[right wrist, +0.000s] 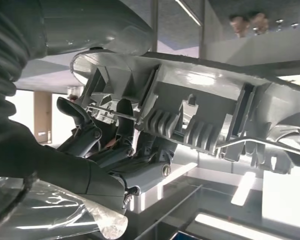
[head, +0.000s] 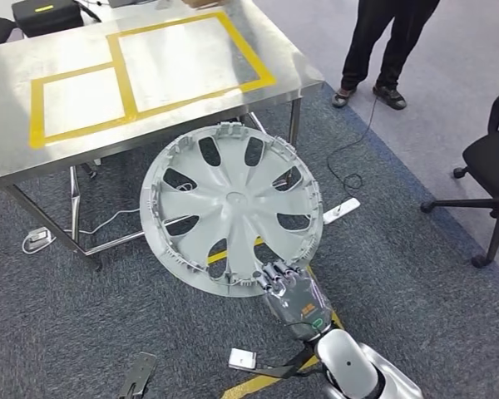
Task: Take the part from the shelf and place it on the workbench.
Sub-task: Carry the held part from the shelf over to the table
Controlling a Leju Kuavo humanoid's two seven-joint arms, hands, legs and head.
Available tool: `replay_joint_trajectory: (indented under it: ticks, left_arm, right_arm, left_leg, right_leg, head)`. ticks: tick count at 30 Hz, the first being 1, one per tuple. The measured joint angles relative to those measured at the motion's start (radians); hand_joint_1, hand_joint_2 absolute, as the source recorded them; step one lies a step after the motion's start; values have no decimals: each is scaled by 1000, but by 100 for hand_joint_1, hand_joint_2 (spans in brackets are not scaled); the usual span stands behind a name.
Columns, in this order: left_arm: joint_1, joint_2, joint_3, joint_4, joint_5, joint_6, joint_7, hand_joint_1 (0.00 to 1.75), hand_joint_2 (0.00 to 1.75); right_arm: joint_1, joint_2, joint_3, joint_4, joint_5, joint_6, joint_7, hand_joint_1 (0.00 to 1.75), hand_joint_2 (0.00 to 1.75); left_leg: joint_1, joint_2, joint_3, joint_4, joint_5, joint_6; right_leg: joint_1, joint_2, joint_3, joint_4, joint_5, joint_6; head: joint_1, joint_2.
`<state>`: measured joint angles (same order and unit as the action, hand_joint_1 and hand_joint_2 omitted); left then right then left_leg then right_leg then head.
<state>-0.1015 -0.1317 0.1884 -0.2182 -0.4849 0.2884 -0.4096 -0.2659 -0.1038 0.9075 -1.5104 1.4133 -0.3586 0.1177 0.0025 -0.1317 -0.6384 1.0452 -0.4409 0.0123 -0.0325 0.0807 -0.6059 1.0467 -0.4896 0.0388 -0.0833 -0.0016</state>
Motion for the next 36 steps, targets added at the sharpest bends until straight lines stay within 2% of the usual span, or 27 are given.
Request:
replay_joint_trajectory:
  ticks: [1,2,3,5,6,7,8,9,10,12,14,16,17,18,19,20,22,23,24,25,26,27,28,29,30,33,36]
  left_arm:
    - [2,1,1,0,0,0,0,0,175]
    - [4,2,1,0,0,0,0,0,175]
    - [5,2,2,0,0,1,0,0,175]
    - [4,1,4,0,0,1,-1,0,175]
    - [3,1,6,0,0,1,-1,0,175]
    - [3,1,7,0,0,1,-2,0,175]
    - [4,1,8,0,0,1,-2,0,175]
    - [5,1,9,0,0,1,-3,0,175]
    - [6,2,9,0,0,1,-4,0,175]
    - [3,2,10,0,-1,2,-4,0,175]
    - [0,2,11,0,-3,2,-5,0,175]
    - [1,2,12,0,-6,2,-6,0,175]
    - [4,2,13,0,-6,3,-7,0,175]
    - [4,2,13,0,-6,4,-7,0,175]
    - [3,2,14,0,-7,5,-7,0,175]
    - [1,1,14,0,-7,6,-7,0,175]
    - [-2,0,15,0,-8,6,-7,0,175]
    - [-2,0,15,0,-8,6,-7,0,175]
    - [-1,0,15,0,-8,6,-7,0,175]
    - [-1,0,16,0,-8,6,-7,0,175]
    - [-1,0,16,0,-8,7,-7,0,175]
    - [-1,0,16,0,-8,7,-7,0,175]
    - [-2,0,16,0,-8,7,-7,0,175]
    - [-1,0,16,0,-8,7,-7,0,175]
    - [1,1,16,0,-8,7,-7,0,175]
    - [8,2,17,0,-9,8,-7,0,175]
    - [7,2,17,0,-9,8,-7,0,175]
  right_arm:
    - [1,0,0,0,0,0,-1,175,175]
    - [1,0,0,0,0,0,-1,175,175]
    - [1,0,0,0,-1,0,0,175,175]
    - [1,0,0,0,0,0,2,175,175]
    - [1,0,-1,0,0,-1,3,175,175]
    - [2,0,-1,0,0,-1,4,175,175]
    - [3,0,-1,0,0,-1,4,175,175]
    - [4,0,-1,0,0,-1,4,175,175]
    - [5,0,-1,0,0,-1,3,175,175]
    - [5,0,-1,0,0,-2,1,175,175]
    - [5,1,-1,0,0,-3,0,175,175]
    - [4,1,-2,0,0,-3,1,175,175]
    - [4,1,-2,-1,0,-3,1,175,175]
    - [4,1,-2,-2,0,-4,1,175,175]
    - [4,1,-2,-2,0,-5,1,175,175]
    - [4,0,-2,-3,1,-6,1,175,175]
    - [5,0,-2,-3,2,-7,-1,175,175]
    - [6,0,-2,-3,2,-7,-2,175,175]
    - [7,0,-2,-3,2,-7,-3,175,175]
    - [8,-1,-2,-3,2,-7,-3,175,175]
    - [8,-1,-2,-3,2,-7,-3,175,175]
    - [7,-1,-2,-3,2,-7,-3,175,175]
    - [5,-1,-2,-3,2,-7,-3,175,175]
    - [3,-1,-2,-3,3,-7,-3,175,175]
    - [3,-1,-2,-3,4,-7,-3,175,175]
    - [4,-1,-2,-3,6,-7,-2,175,175]
    - [2,-1,-2,-3,6,-7,0,175,175]
  left_leg:
    - [2,-7,-2,0,1,-5]
    - [1,4,-5,6,-5,-10]
    - [-1,27,-14,30,-19,-15]
    - [-2,91,-60,132,-74,-25]
    - [1,109,-90,197,-102,-28]
    - [3,116,-113,246,-117,-30]
    - [4,120,-121,264,-114,-31]
    - [5,123,-109,242,-92,-30]
    - [4,130,-84,190,-58,-27]
    - [-7,176,-20,67,-8,-14]
    - [-20,209,7,8,-4,-1]
    - [-20,190,8,-5,-5,9]
    - [-17,178,11,-11,-3,13]
    - [-13,166,14,-17,0,18]
    - [-9,155,17,-21,2,23]
    - [-7,142,18,-22,2,27]
    - [-6,115,19,-22,1,31]
    - [-6,100,20,-22,1,31]
    - [-5,84,21,-21,0,31]
    - [-4,68,23,-20,-1,29]
    - [-3,53,24,-18,-3,26]
    - [-3,40,23,-13,-6,22]
    - [-3,30,20,-8,-8,17]
    - [-4,23,17,-4,-10,12]
    - [-4,19,14,-2,-10,12]
    - [-3,16,15,-7,-7,19]
    - [-3,17,20,-14,-6,19]
  right_leg:
    - [0,-12,2,0,0,-6]
    - [-1,-25,5,-2,0,-12]
    - [-2,-39,9,-4,-1,-18]
    - [2,-68,16,-7,-4,-29]
    - [4,-84,18,-7,-7,-32]
    - [5,-98,20,-7,-10,-34]
    - [6,-112,23,-7,-13,-34]
    - [7,-125,28,-6,-16,-33]
    - [8,-137,33,-7,-20,-32]
    - [12,-161,45,-9,-28,-26]
    - [18,-184,52,-13,-34,-17]
    - [22,-206,60,-19,-38,-7]
    - [20,-197,60,-17,-45,-1]
    - [19,-175,53,0,-58,3]
    - [17,-145,35,38,-79,6]
    - [15,-113,4,99,-108,8]
    - [14,-87,-70,230,-151,11]
    - [14,-83,-95,263,-149,12]
    - [13,-82,-100,253,-126,12]
    - [13,-77,-87,208,-87,11]
    - [10,-62,-61,139,-44,10]
    - [8,-45,-35,72,-15,9]
    - [6,-29,-13,24,-1,6]
    - [5,-18,1,-4,2,3]
    - [5,-17,7,-12,-1,1]
    - [7,-19,10,-15,0,0]
    - [8,-17,11,-15,0,-4]
  head:
    - [0,0]
    - [-2,0]
    - [-5,0]
    - [-12,0]
    - [-13,0]
    - [-13,0]
    - [-13,0]
    - [-13,0]
    - [-13,0]
    - [-13,0]
    - [-12,0]
    - [-12,0]
    - [-11,0]
    - [-10,0]
    - [-7,0]
    - [-4,0]
    - [-2,0]
    - [-2,0]
    - [-3,0]
    - [-3,0]
    - [-2,0]
    - [-2,0]
    - [-2,0]
    - [-2,0]
    - [-2,0]
    - [-3,0]
    - [-4,0]
